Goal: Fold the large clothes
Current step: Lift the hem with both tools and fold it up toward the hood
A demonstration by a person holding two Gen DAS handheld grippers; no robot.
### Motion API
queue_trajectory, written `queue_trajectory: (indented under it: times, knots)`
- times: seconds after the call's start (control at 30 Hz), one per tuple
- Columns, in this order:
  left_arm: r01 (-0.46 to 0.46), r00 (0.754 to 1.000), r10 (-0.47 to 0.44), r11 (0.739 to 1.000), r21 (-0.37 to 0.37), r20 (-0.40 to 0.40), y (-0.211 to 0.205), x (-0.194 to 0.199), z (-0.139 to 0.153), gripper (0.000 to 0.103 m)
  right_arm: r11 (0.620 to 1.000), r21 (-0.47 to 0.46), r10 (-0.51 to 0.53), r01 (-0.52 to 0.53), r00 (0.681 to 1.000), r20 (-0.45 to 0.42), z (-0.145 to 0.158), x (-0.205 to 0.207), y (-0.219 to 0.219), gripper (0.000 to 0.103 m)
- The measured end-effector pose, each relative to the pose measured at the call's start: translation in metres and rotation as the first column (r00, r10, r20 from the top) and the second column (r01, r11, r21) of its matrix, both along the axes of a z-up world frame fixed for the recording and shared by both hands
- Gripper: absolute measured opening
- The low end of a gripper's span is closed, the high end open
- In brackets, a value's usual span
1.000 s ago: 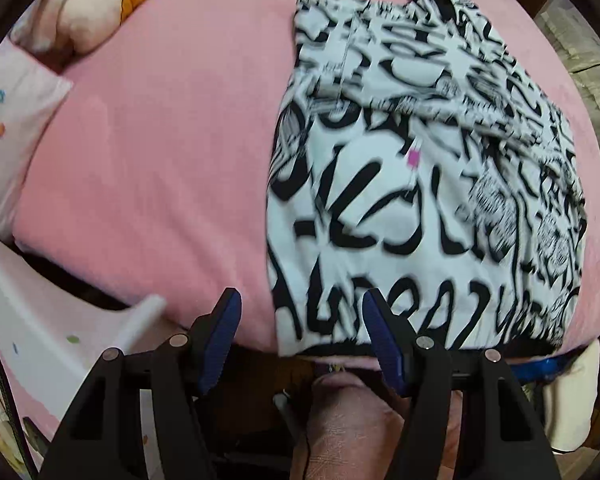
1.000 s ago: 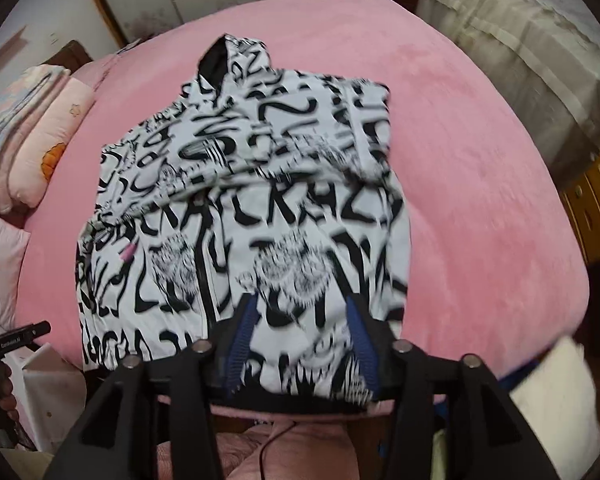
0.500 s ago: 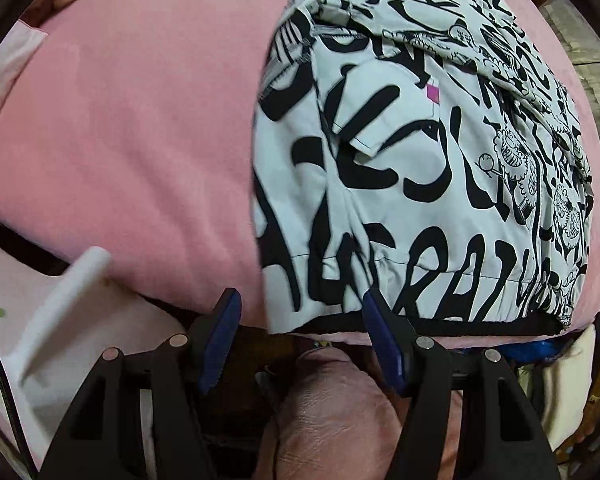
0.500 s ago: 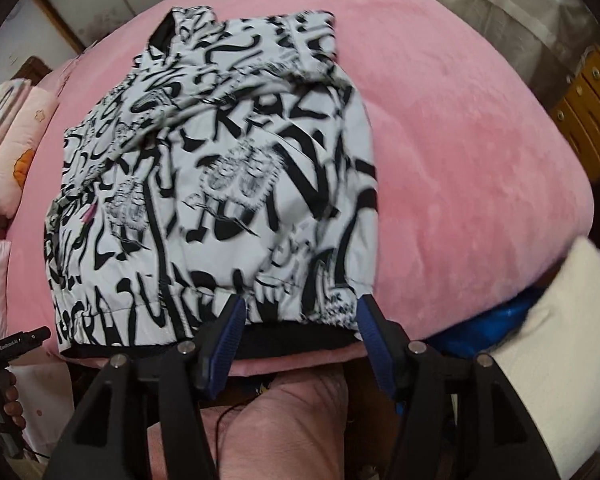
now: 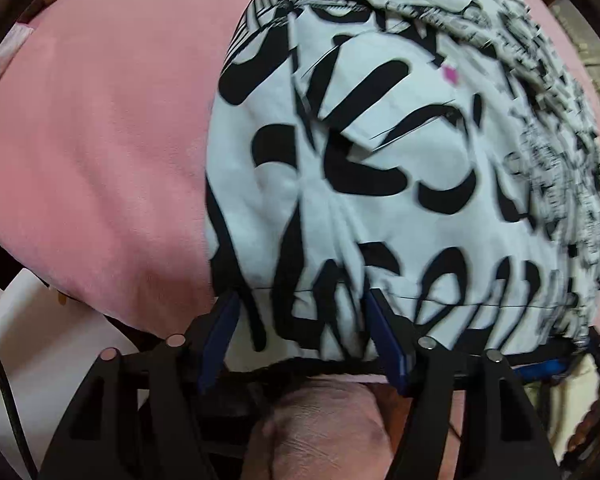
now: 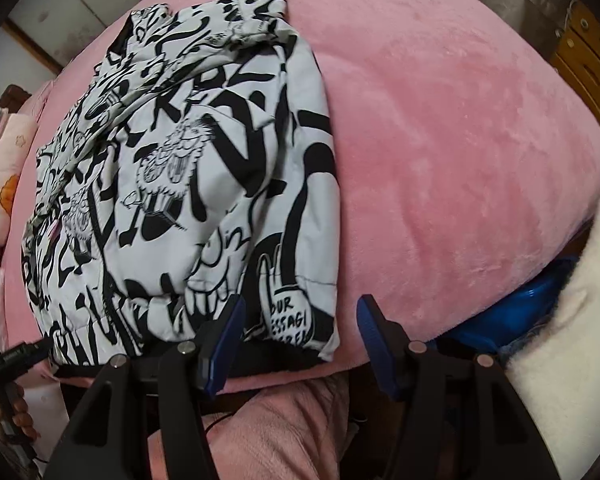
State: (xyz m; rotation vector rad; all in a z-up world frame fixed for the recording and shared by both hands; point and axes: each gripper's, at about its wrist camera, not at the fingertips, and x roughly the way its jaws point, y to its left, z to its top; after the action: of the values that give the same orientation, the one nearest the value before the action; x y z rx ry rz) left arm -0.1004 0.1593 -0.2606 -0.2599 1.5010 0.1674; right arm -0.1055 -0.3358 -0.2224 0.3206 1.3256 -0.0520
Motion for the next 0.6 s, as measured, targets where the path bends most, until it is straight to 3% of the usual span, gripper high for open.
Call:
queue_trajectory:
  times: [0.07, 0.23, 0.43, 0.53, 0.6]
  knots:
    - [-0.019, 1.0, 0.019, 0.999, 0.028, -0.003, 0.004, -0.001, -0.007, 0.086, 1.0, 0.011, 0.001, -0.001, 1.0, 0.0, -0.005, 0.002, 0.0, 0.058]
    - [-0.086, 0.996, 0.085, 0.995, -0.049, -0.013, 0.018, -0.003, -0.02, 0.089, 0.999, 0.015, 0.037, -0.037, 0.999, -0.007, -0.019, 0.006, 0.006, 0.058]
    - [-0.057, 0.998, 0.057, 0.997, -0.047, -0.006, 0.027, -0.003, -0.027, 0.09, 0.998, 0.055, 0.037, -0.036, 0.999, -0.018, -0.034, 0.011, 0.008, 0.058]
    - [-0.039, 0.999, 0.038, 0.997, -0.063, -0.015, 0.028, -0.003, -0.027, 0.08, 0.995, 0.093, 0.034, -0.03, 0.999, -0.036, -0.04, 0.014, 0.006, 0.047]
    - [-0.009, 1.0, 0.008, 0.997, -0.081, -0.013, 0.025, 0.0, -0.023, 0.056, 0.995, 0.093, 0.035, -0.03, 0.998, -0.05, -0.042, 0.016, 0.005, 0.037]
